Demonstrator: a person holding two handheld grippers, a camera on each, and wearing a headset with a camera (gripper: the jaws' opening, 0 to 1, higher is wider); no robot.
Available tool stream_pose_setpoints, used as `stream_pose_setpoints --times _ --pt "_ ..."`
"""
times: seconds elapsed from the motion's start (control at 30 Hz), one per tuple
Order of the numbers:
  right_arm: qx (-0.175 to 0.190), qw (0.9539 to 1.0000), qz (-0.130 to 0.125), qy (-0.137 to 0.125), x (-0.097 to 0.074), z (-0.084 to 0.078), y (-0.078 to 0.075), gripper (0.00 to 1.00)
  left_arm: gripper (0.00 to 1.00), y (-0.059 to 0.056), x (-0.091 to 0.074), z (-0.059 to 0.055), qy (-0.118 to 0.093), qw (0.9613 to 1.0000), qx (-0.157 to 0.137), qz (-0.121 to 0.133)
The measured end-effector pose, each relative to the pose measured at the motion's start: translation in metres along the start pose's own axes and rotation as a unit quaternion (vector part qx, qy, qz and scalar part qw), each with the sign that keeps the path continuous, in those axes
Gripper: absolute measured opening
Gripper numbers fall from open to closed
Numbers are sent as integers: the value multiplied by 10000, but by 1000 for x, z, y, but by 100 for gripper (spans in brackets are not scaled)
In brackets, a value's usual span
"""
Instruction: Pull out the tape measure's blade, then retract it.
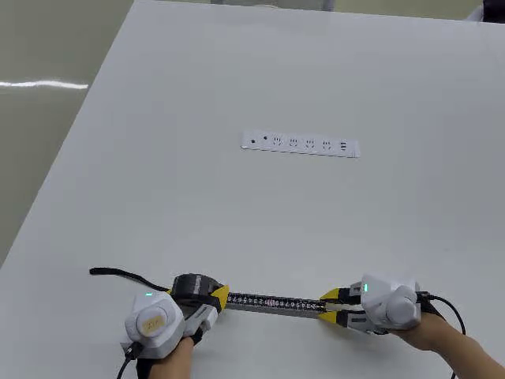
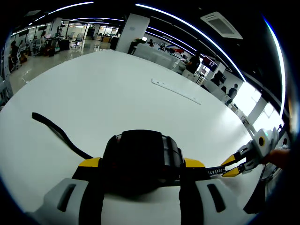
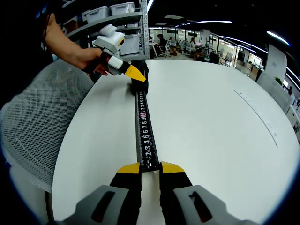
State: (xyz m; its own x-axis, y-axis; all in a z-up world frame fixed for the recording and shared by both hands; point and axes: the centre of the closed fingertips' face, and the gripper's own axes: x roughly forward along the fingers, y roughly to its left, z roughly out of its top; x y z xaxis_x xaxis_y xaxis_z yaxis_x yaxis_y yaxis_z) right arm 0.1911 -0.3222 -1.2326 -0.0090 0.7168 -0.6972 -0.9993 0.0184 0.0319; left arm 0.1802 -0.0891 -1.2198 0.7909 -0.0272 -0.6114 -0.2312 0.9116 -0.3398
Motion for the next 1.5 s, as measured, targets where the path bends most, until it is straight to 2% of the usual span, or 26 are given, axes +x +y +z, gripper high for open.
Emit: stream_pose_setpoints --times 1.5 --pt "5 10000 84 -7 21 19 1 12 62 1 1 0 -16 10000 -59 -3"
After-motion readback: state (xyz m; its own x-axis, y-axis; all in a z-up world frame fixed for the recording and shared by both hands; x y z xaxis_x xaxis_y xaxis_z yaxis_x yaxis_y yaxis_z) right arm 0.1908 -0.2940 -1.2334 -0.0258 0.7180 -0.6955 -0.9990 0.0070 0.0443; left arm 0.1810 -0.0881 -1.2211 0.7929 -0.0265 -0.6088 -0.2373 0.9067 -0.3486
